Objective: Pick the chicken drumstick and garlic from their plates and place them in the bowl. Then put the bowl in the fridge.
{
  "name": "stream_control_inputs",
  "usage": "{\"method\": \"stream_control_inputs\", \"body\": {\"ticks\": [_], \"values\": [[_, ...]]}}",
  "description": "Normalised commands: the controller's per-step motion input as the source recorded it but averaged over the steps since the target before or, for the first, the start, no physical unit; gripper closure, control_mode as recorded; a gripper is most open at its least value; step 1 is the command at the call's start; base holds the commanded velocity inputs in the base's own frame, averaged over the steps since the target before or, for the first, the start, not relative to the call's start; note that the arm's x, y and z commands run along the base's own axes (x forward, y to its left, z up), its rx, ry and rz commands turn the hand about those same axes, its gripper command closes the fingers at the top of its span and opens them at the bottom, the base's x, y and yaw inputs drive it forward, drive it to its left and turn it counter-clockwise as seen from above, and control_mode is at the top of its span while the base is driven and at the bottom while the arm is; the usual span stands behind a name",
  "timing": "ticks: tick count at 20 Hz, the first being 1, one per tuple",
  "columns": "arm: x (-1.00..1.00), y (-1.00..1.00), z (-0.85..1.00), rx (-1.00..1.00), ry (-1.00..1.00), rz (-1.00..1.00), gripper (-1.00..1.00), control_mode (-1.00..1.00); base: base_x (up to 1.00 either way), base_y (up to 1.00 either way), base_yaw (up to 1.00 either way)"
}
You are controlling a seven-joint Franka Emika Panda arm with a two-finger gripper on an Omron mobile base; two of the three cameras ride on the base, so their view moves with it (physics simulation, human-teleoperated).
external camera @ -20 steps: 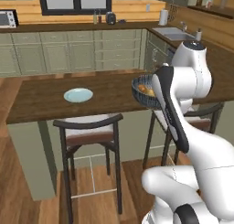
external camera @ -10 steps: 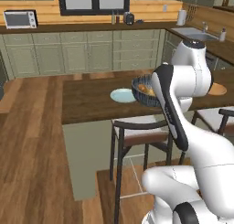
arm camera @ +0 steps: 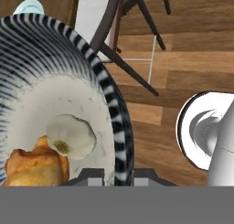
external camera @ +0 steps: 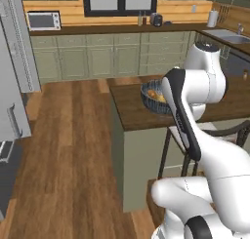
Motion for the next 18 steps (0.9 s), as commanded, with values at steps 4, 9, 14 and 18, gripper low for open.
{"method": "stream_control_inputs", "body": {"ticks": [4, 9, 14, 18], "values": [[0.0, 0.0, 0.0, 0.0, 0.0, 0.0, 1.0, 1.0, 0.42, 1.0, 0.0], [0.0, 0.0, 0.0, 0.0, 0.0, 0.0, 1.0, 1.0, 0.68, 1.0, -0.01], [0.0, 0.0, 0.0, 0.0, 0.0, 0.0, 1.0, 1.0, 0.87, 0.61, -0.07], [0.0, 0.0, 0.0, 0.0, 0.0, 0.0, 1.0, 1.0, 0.78, -0.06, -0.12]]}}
